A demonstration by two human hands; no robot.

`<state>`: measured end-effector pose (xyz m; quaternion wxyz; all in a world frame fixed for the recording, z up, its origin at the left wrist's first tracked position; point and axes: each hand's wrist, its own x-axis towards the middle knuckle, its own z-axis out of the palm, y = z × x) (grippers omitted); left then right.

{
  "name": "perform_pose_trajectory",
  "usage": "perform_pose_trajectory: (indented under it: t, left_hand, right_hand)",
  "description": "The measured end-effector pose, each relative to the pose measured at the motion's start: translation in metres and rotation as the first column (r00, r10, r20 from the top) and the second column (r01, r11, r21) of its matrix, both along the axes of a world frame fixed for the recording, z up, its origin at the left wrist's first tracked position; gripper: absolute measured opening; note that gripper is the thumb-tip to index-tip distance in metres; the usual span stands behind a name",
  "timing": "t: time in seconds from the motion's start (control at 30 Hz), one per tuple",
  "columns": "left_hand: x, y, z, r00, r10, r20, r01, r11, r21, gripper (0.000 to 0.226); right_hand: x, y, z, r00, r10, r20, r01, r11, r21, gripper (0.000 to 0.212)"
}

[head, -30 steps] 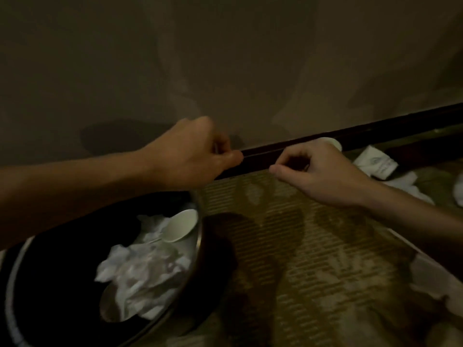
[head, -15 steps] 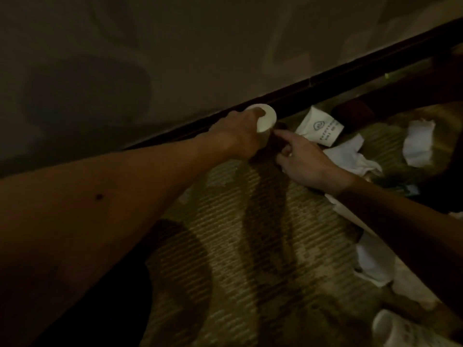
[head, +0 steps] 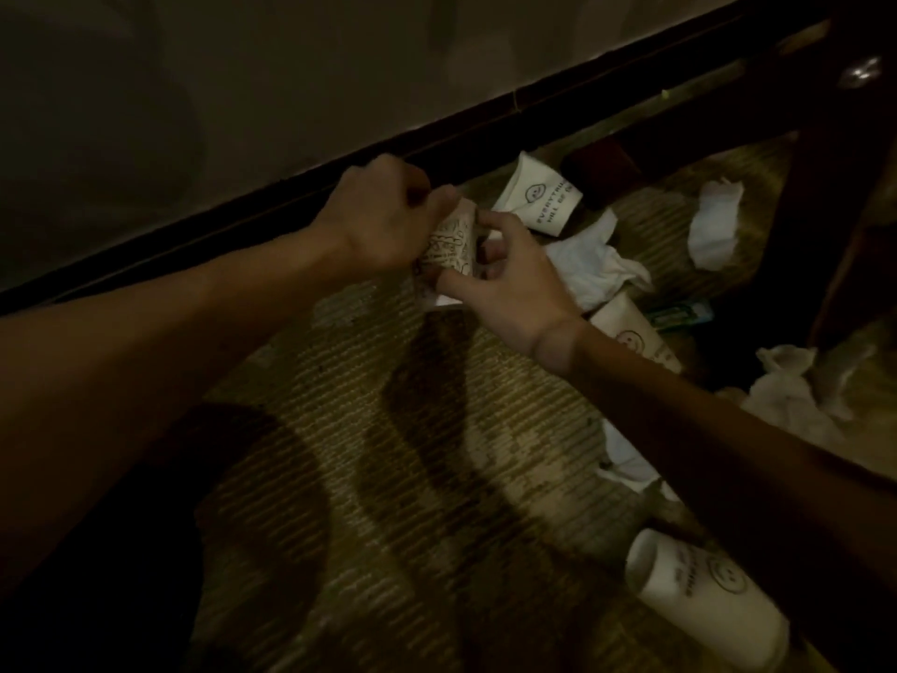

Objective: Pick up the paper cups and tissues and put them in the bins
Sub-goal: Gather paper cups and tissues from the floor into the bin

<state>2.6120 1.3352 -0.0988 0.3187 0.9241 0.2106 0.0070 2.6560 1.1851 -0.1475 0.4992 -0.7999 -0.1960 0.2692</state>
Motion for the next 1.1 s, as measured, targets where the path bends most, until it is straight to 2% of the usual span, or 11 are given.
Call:
perform_pose_trajectory:
  t: [0.13,0.23,0.33,0.4,0.47,0.57,0.63,0.77,0.87,1.03,1.1]
  left_hand:
    - [-0.013,-0.02,0.002,0.995,-0.056,-0.082,0.038,0.979,-0.2,0.035]
    - [-0.021,-0.035,0.0,0.986,-0.14,-0.094,0.114,0.963,-0.243,0.042]
    - [-0.021,-0.051,-0.003,0.992,-0.127,-0.009,0.116,0.933,-0.341,0.036]
    - [-0.016,-0.059,-0.008,0.999,-0.048,0.023,0.054,0.916,-0.397,0.026]
    - [-0.01,-0.068,-0.017,1.0,0.019,-0.011,-0.022,0.902,-0.432,0.023]
    - [-0.002,-0.081,-0.034,0.99,0.054,-0.132,-0.114,0.855,-0.505,0.032]
    - [0.004,-0.09,-0.043,0.98,0.052,-0.195,-0.153,0.82,-0.551,0.04]
    - [0.016,-0.101,-0.055,0.971,0.048,-0.234,-0.193,0.736,-0.649,0.047]
    - [0.022,-0.106,-0.061,0.964,0.083,-0.252,-0.242,0.667,-0.705,0.051]
    - [0.025,-0.108,-0.067,0.961,0.148,-0.232,-0.274,0.599,-0.752,0.058]
    - [0.022,-0.106,-0.066,0.96,0.177,-0.219,-0.28,0.519,-0.808,0.061]
  right_hand:
    - [-0.026,-0.015,0.0,0.953,-0.098,-0.285,0.119,0.991,0.055,0.094]
    - [-0.038,-0.032,-0.003,0.902,-0.152,-0.405,0.182,0.983,0.036,0.098]
    - [-0.039,-0.058,0.005,0.875,-0.245,-0.416,0.278,0.96,0.018,0.08]
    - [-0.028,-0.081,0.015,0.916,-0.238,-0.323,0.267,0.963,0.046,0.056]
    - [-0.011,-0.103,0.027,0.947,-0.203,-0.248,0.228,0.971,0.078,0.034]
    - [0.016,-0.124,0.04,0.881,-0.317,-0.351,0.362,0.93,0.069,0.03]
    - [0.034,-0.129,0.04,0.888,-0.285,-0.361,0.318,0.948,0.033,0.019]
    - [0.063,-0.122,0.029,0.897,-0.22,-0.385,0.208,0.975,-0.073,0.031]
    - [0.075,-0.113,0.024,0.894,-0.155,-0.42,0.116,0.986,-0.116,0.032]
    - [0.078,-0.098,0.026,0.889,-0.024,-0.457,-0.024,0.995,-0.1,0.023]
    - [0.075,-0.093,0.024,0.856,-0.003,-0.517,-0.005,1.0,-0.014,0.028]
